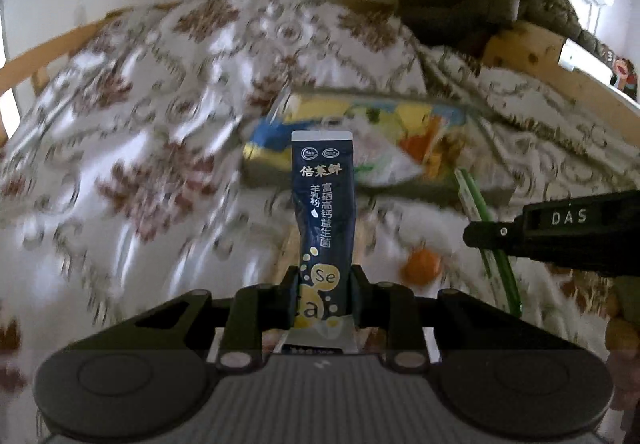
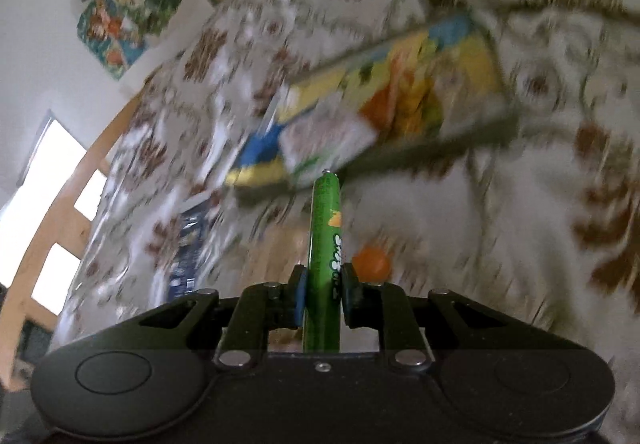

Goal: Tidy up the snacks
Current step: 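Carry the blue packet and green stick over the tray with both tools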

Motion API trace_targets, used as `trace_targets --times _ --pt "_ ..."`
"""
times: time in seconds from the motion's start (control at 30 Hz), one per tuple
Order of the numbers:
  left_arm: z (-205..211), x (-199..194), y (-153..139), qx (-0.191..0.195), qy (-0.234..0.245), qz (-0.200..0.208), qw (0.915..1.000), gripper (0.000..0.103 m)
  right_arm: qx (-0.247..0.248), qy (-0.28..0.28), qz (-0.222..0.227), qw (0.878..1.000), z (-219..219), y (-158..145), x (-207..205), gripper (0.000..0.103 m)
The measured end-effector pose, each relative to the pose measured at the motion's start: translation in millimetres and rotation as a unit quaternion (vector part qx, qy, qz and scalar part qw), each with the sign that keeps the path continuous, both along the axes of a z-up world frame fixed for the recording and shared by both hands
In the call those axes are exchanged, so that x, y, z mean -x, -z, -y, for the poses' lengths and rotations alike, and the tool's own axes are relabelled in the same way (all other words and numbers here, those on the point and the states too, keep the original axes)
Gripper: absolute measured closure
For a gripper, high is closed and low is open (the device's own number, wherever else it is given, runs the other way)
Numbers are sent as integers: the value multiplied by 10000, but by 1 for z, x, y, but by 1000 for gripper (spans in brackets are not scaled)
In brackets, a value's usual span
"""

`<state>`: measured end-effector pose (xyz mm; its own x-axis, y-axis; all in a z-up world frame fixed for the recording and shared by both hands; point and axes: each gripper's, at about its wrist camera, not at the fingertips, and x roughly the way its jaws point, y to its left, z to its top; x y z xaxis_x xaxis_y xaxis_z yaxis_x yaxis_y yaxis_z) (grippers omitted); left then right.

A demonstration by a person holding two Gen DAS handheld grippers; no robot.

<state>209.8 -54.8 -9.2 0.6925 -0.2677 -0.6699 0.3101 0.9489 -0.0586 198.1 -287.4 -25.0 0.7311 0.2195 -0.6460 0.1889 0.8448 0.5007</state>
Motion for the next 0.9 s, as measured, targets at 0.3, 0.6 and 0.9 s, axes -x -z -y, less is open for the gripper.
trace_targets --times 0.3,0.6,0.9 --pt "63 -87 -13 370 190 216 9989 75 -36 647 380 9972 61 0 -62 84" --pt "112 -157 16 455 93 79 9989 75 -211 986 487 9937 110 14 -111 84" --pt "143 -182 32 235 226 21 9995 75 -181 949 745 9925 110 24 -139 84"
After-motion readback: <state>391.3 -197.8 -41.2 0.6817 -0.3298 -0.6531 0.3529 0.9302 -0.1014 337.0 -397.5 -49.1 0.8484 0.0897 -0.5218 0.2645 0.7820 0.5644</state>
